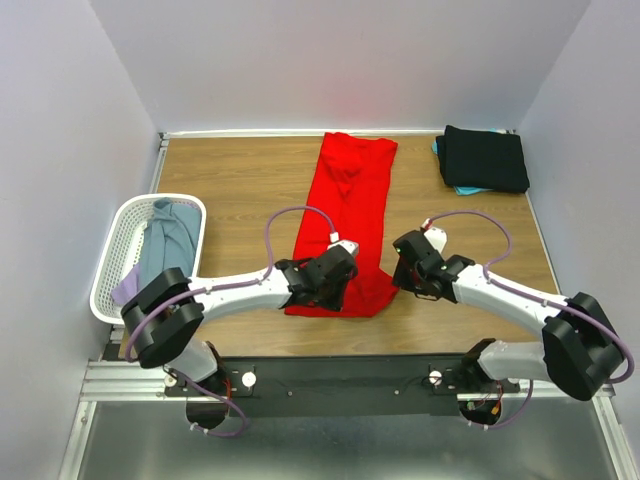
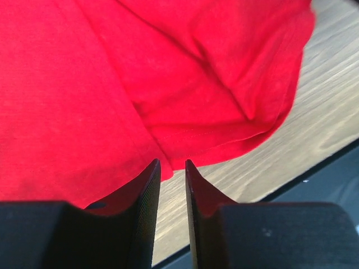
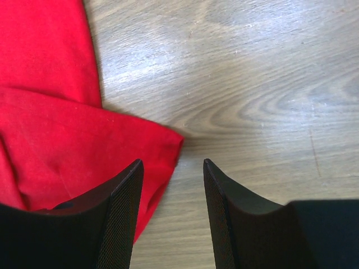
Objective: Fold and stack the t-shirts
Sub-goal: Fold the tshirt
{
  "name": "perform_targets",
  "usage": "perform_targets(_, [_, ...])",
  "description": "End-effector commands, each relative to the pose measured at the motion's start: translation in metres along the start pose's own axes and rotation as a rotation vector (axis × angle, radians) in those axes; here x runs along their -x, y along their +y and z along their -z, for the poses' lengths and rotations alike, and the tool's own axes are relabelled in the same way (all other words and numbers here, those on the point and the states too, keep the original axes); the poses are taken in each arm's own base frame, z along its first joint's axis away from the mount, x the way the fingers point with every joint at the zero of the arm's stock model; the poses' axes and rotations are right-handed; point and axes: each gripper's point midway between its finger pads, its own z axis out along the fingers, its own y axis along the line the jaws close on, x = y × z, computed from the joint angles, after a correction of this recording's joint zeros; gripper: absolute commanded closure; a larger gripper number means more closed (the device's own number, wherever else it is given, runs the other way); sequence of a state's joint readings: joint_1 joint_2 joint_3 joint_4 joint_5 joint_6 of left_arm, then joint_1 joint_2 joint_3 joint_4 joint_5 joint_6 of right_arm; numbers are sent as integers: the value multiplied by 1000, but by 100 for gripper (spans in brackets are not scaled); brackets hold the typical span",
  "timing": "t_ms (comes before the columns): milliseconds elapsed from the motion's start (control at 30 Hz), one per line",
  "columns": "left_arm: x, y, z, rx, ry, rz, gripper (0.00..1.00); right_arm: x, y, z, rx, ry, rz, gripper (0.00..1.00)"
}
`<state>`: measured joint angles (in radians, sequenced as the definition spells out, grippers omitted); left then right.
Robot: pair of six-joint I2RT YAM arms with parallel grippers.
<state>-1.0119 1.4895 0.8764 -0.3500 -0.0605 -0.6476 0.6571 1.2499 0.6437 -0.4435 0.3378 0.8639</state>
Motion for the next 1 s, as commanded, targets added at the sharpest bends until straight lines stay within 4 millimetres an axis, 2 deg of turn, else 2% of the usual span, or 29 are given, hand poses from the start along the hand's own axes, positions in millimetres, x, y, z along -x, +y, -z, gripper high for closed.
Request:
perform_targets(0, [-6,12,-12,88,-14,-22,68,-2,3,-8,7,0,-25,46])
perform_targets(333, [-19,25,-21,182,1,-31,66,-6,4,-10,29,4,-28,46])
perform_targets(533, [-32,16,-27,165,37,-47,66,-5,5,-8,41,-4,-32,45])
perform_targets(633, [-37,15,-27,165,52,-51,70,-5,4,-9,37,-3,-27,45])
perform_targets(667, [-40,17,-26,172,60,-49,77,-5,5,-9,38,-4,-27,45])
perform_targets(800, [-44,22,-19,183,67,-46,91,-5,4,-10,34,-6,-29,45])
perform_targets(833, [-44,23,-16,187,64,-43,98,-5,3,-10,33,-7,-29,45])
perform_targets(967, [-48,27,-9,191,75,-49,100,-6,1,-12,22,-8,-27,45])
